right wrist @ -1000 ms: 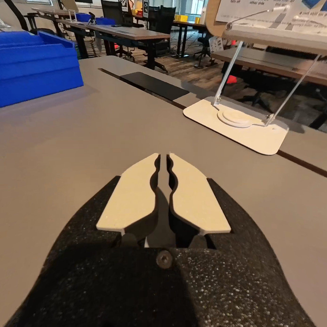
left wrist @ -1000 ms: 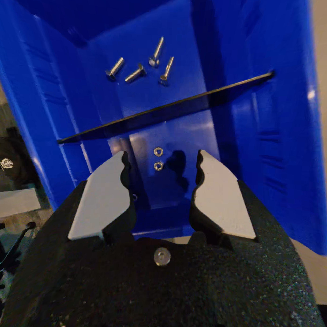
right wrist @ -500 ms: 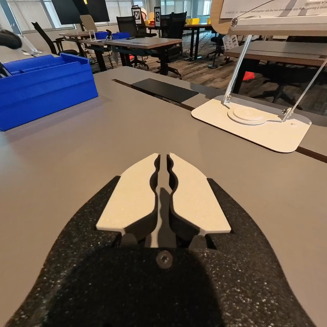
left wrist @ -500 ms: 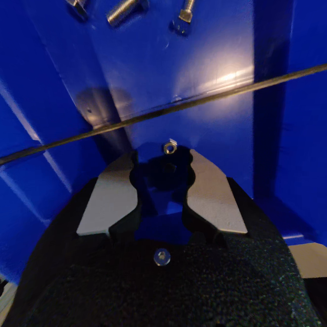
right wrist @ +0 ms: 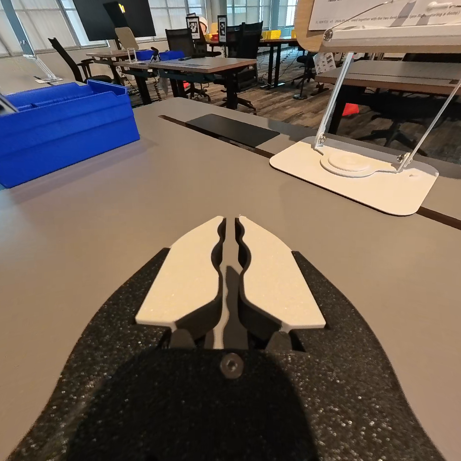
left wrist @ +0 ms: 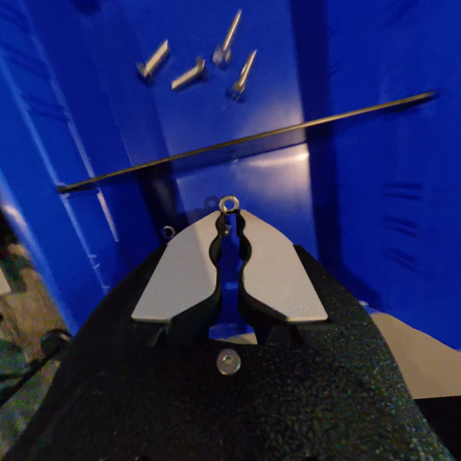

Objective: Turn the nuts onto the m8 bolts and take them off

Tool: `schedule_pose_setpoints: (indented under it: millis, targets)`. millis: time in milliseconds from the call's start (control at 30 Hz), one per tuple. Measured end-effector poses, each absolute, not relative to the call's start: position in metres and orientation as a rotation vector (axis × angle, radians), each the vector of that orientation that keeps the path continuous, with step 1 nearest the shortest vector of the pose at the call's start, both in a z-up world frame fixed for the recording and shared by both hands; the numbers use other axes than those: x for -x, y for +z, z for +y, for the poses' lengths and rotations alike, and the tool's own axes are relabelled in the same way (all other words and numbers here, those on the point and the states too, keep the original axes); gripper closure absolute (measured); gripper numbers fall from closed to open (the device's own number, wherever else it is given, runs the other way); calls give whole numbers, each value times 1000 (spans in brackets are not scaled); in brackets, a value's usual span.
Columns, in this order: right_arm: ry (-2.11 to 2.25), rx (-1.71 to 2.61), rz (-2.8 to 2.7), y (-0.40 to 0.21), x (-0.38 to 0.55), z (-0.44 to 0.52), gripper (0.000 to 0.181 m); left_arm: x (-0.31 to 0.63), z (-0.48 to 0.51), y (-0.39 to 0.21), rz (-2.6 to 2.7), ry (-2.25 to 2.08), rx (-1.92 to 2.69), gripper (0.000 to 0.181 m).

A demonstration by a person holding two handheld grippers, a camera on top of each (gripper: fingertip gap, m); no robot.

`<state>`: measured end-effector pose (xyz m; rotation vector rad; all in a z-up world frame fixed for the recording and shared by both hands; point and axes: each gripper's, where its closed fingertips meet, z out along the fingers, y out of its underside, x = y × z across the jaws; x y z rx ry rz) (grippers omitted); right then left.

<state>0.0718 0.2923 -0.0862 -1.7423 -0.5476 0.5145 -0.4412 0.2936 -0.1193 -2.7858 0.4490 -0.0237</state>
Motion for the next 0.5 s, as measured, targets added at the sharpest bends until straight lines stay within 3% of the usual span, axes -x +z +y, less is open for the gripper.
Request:
schedule_pose_setpoints:
  millis: [133,233,500]
  targets:
    - [511,1746,-552,-87,-71,293,175,363,285,-44,675,-92,2534,173]
    - [506,1749,-556,-87,-70,293,175,273,266,-25,984,-127,2396,173]
    - [495,1746,-569,-88,-69,291,175,99,206,-148,1702,-243,2358,173]
